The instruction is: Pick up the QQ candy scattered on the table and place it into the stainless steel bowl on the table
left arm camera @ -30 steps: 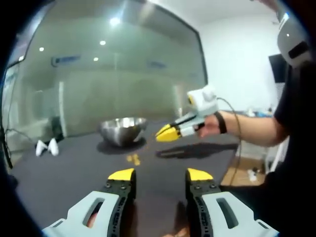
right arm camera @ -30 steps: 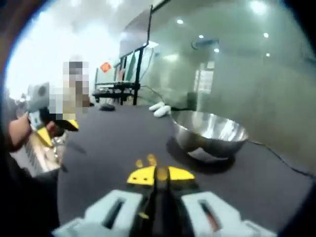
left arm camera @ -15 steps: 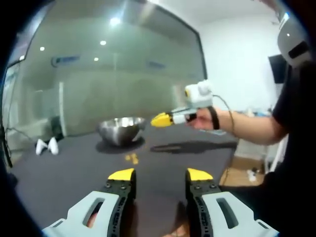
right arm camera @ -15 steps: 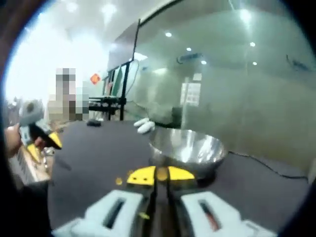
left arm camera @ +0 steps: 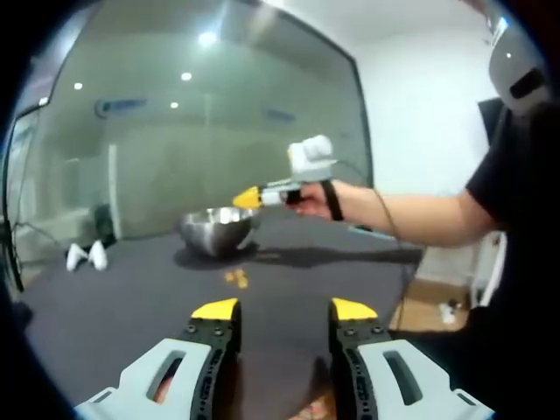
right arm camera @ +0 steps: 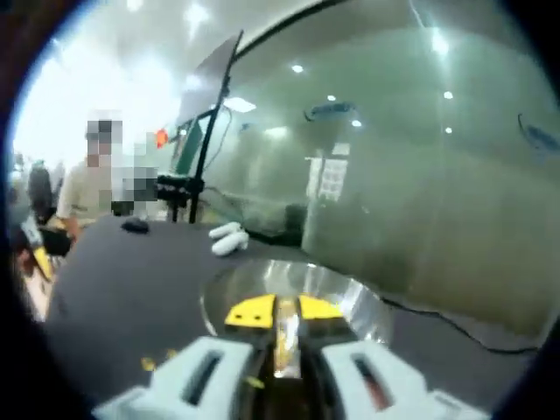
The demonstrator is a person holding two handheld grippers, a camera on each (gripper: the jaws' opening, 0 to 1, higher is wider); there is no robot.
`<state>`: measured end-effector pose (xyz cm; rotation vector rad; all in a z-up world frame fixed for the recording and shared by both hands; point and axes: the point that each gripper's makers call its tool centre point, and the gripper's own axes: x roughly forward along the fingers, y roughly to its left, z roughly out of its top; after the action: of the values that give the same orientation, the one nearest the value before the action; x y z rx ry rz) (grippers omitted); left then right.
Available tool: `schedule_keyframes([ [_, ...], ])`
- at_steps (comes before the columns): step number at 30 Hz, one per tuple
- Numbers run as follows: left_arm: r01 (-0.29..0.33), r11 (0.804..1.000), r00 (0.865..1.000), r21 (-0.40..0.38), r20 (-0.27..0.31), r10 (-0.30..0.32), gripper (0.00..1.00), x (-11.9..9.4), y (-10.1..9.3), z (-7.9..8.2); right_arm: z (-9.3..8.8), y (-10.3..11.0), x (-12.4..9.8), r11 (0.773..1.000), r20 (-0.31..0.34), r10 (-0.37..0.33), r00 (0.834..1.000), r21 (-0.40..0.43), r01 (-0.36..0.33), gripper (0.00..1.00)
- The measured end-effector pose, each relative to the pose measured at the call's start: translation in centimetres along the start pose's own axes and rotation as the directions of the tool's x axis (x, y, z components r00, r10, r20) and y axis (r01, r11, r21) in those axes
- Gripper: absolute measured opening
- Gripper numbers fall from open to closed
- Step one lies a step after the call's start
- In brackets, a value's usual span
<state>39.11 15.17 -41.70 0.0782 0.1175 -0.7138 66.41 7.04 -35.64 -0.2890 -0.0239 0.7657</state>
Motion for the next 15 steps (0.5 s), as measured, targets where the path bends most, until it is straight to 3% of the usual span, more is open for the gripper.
schedule_keyframes([
  [4, -0.007, 1.0, 1.0, 0.002, 0.005, 0.007, 0.41, -0.4, 0.3, 0.3, -0.2, -1.4, 0.8, 0.997, 0.002, -0.058, 0.998, 0.057, 0.058, 0.14],
  [6, -0.015, 1.0, 1.0, 0.0, 0.008, 0.015, 0.41, -0.5, 0.5, 0.3, -0.6, -1.9, 0.8, 0.994, -0.011, -0.083, 0.997, 0.067, 0.083, 0.35],
  [7, -0.02, 1.0, 1.0, -0.004, 0.008, 0.02, 0.41, -0.6, 0.7, 0.3, -1.1, -2.2, 1.1, 0.993, -0.02, -0.087, 0.996, 0.078, 0.089, 0.39],
  [10, -0.026, 1.0, 1.0, -0.007, 0.006, 0.026, 0.41, -0.7, 0.9, 0.1, -1.5, -2.2, 0.6, 0.991, -0.03, -0.106, 0.994, 0.082, 0.108, 0.29],
  [15, -0.032, 0.999, 0.999, -0.005, 0.002, 0.032, 0.4, -0.6, 1.1, -0.1, -2.1, -2.5, 0.4, 0.988, -0.049, -0.112, 0.992, 0.101, 0.117, 0.31],
])
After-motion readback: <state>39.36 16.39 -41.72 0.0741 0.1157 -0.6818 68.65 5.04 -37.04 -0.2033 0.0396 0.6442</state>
